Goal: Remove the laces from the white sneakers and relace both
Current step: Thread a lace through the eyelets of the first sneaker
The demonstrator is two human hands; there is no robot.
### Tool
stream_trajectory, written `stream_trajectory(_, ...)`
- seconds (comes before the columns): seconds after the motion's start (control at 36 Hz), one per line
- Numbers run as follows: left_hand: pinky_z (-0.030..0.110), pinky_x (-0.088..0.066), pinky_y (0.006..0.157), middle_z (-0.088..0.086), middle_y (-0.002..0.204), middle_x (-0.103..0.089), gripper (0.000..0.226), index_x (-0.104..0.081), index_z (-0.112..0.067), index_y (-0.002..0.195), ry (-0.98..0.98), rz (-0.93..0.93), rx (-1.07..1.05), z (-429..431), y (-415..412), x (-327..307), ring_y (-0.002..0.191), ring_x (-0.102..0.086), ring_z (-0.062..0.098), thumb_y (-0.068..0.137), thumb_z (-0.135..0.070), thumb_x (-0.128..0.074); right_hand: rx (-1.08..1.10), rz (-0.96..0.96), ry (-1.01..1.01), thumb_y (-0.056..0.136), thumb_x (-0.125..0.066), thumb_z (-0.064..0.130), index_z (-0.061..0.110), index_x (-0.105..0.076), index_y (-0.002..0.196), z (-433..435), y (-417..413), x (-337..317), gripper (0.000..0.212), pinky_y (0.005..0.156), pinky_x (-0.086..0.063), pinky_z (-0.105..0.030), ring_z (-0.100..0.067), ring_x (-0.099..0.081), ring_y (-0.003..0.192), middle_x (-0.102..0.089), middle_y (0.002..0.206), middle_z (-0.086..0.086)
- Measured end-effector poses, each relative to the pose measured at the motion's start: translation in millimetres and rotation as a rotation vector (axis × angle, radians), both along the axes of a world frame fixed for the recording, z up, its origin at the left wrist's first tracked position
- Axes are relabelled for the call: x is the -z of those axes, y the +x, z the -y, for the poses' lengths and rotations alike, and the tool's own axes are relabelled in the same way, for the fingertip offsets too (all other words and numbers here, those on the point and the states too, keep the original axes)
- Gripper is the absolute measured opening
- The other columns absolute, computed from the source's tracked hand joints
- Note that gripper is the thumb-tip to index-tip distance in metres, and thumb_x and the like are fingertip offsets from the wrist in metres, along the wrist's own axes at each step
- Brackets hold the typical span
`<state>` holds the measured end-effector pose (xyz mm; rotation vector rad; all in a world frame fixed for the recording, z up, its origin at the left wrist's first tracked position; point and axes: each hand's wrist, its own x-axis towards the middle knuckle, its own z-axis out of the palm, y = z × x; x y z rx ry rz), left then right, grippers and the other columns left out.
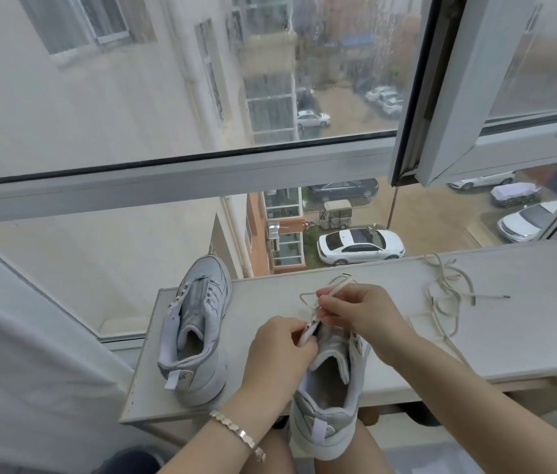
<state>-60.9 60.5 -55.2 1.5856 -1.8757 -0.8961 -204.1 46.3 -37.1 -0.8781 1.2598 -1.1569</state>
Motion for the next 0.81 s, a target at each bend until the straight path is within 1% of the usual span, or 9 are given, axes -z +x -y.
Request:
stream_trajectory(0.06, 0.019, -0.031, 0.053, 0.003, 0.063, -0.055, 0.025, -0.059, -0.018, 0.06, -0.036, -0.012, -0.003, -4.0, 1.0, 4.3, 0.064, -0.052, 0.017, 0.084, -0.021, -0.06, -0.007, -0.067, -0.011, 0.081, -0.064, -0.006, 0.0, -0.068, 0.067, 2.6, 2.8, 0.9, 0.015, 0.053, -0.053, -0.016, -0.008, -0.063, 0.05, -0.067, 0.067, 0.002)
stream_trajectory(0.17, 0.017, -0.035, 0.057, -0.004, 0.067, -0.056, 0.025, -0.058, -0.034, 0.062, -0.085, -0.018, -0.005, -4.5, 0.3, 6.9, 0.069, -0.053, 0.012, 0.085, -0.027, -0.061, 0.018, -0.253, -0.013, 0.082, -0.066, -0.002, 0.007, -0.067, 0.067, 7.9, 0.9, 5.4, 0.017, 0.052, -0.053, -0.018, -0.01, -0.061, 0.047, -0.066, 0.06, -0.001)
stream_trajectory(0.22, 0.016, -0.04, 0.063, -0.006, 0.078, -0.061, 0.008, -0.07, -0.032, 0.082, -0.084, -0.031, -0.02, -5.1, -1.0, 6.2, 0.076, -0.056, 0.009, 0.085, -0.031, -0.062, 0.016, -0.317, -0.022, 0.081, -0.067, 0.001, 0.008, -0.068, 0.068, 9.8, 0.0, 7.2, 0.015, 0.048, -0.05, -0.015, -0.007, -0.059, 0.044, -0.065, 0.053, 0.004)
stream_trajectory(0.25, 0.015, -0.041, 0.064, -0.007, 0.081, -0.062, 0.011, -0.072, -0.03, 0.09, -0.091, -0.031, -0.029, -5.6, -1.3, 6.6, 0.078, -0.057, 0.007, 0.085, -0.033, -0.062, 0.011, -0.354, -0.03, 0.081, -0.068, 0.002, 0.009, -0.068, 0.069, 10.5, 0.2, 7.6, 0.014, 0.048, -0.049, -0.015, -0.005, -0.059, 0.043, -0.065, 0.053, 0.006)
stream_trajectory(0.36, 0.015, -0.043, 0.065, -0.006, 0.085, -0.064, 0.015, -0.073, -0.027, 0.095, -0.132, -0.04, -0.063, -7.5, -3.8, 7.3, 0.079, -0.058, 0.008, 0.085, -0.033, -0.063, -0.006, -0.474, -0.066, 0.078, -0.073, 0.009, 0.015, -0.068, 0.069, 13.0, 1.0, 9.3, 0.011, 0.052, -0.052, -0.015, -0.004, -0.059, 0.045, -0.066, 0.06, 0.003)
stream_trajectory(0.44, 0.009, -0.04, 0.064, -0.006, 0.086, -0.066, 0.016, -0.074, -0.025, 0.097, -0.173, -0.048, -0.085, -8.7, -5.2, 7.5, 0.079, -0.059, 0.007, 0.085, -0.029, -0.065, -0.047, -0.563, -0.069, 0.074, -0.076, 0.014, 0.02, -0.067, 0.071, 16.0, -1.0, 8.5, 0.011, 0.056, -0.051, -0.012, -0.002, -0.061, 0.055, -0.066, 0.063, 0.007)
stream_trajectory(0.53, 0.016, -0.042, 0.064, -0.003, 0.083, -0.067, 0.013, -0.075, -0.022, 0.093, -0.204, -0.036, -0.092, -9.8, -5.8, 7.6, 0.076, -0.059, 0.01, 0.085, -0.026, -0.065, -0.109, -0.551, -0.024, 0.073, -0.078, 0.015, 0.017, -0.068, 0.071, 20.3, -3.5, 6.0, 0.011, 0.06, -0.055, -0.017, -0.005, -0.064, 0.06, -0.066, 0.063, 0.008)
stream_trajectory(0.67, 0.009, -0.035, 0.057, -0.003, 0.078, -0.065, 0.014, -0.075, -0.02, 0.093, -0.241, -0.015, -0.097, -11.8, -6.9, 8.1, 0.071, -0.056, 0.01, 0.086, -0.025, -0.065, -0.169, -0.461, 0.072, 0.073, -0.078, 0.008, 0.01, -0.066, 0.072, 24.8, -6.7, 0.4, 0.012, 0.044, -0.045, -0.013, 0.001, -0.057, 0.042, -0.064, 0.06, 0.002)
stream_trajectory(0.81, 0.014, -0.035, 0.055, -0.002, 0.072, -0.061, 0.012, -0.074, -0.017, 0.087, -0.268, -0.002, -0.101, -12.7, -8.5, 8.5, 0.066, -0.055, 0.013, 0.087, -0.023, -0.064, -0.177, -0.429, 0.098, 0.073, -0.076, 0.004, 0.006, -0.066, 0.076, 27.3, -8.5, -1.5, 0.01, 0.043, -0.043, -0.011, 0.001, -0.055, 0.039, -0.063, 0.061, -0.003)
